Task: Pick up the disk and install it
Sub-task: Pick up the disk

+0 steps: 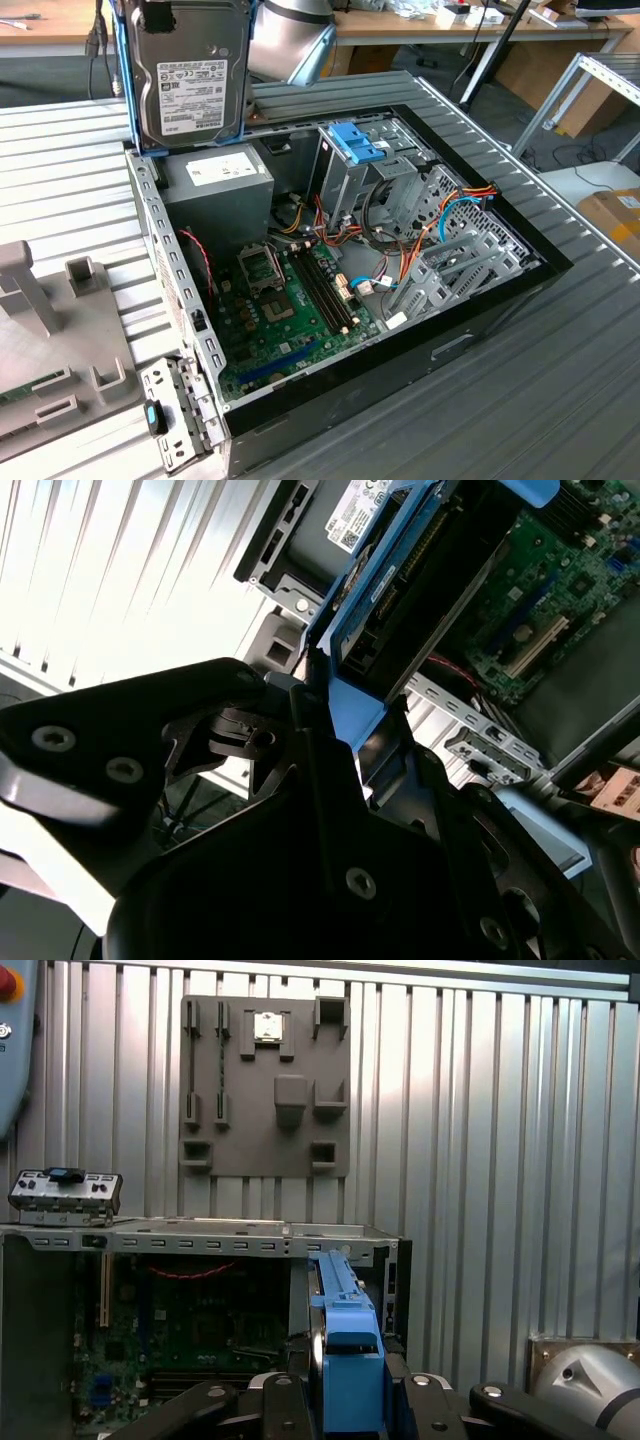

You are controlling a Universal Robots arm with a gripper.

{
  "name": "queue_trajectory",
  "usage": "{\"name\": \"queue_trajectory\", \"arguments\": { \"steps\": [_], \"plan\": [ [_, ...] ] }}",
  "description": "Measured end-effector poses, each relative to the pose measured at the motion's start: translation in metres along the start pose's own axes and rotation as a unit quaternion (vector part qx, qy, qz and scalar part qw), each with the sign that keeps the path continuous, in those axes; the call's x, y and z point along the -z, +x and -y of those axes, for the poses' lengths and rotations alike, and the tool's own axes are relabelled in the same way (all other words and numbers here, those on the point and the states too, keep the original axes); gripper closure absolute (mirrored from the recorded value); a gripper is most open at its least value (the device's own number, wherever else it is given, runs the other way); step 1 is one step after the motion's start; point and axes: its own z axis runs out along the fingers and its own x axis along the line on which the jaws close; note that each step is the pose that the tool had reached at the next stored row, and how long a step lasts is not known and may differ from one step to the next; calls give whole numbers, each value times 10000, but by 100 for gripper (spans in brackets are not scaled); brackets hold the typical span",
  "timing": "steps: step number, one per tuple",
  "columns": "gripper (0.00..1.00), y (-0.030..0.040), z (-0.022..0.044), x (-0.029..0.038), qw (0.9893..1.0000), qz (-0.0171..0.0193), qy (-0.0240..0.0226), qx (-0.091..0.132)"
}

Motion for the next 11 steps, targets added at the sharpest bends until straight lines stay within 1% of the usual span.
{"name": "queue_trajectory", "arguments": {
  "steps": [2, 3, 5, 7, 8, 9, 11],
  "plan": [
    [63, 9, 22, 0, 10000, 0, 1, -1],
    [63, 23, 49, 1, 10000, 0, 0, -1],
    [63, 30, 149, -1, 10000, 0, 0, -1],
    [63, 35, 338, -2, 10000, 0, -2, -1],
    [63, 38, 447, -2, 10000, 1, -2, -1],
    [63, 39, 474, -1, 10000, 0, -2, 0],
    [63, 39, 476, -2, 10000, 0, -2, -1]
  ]
}}
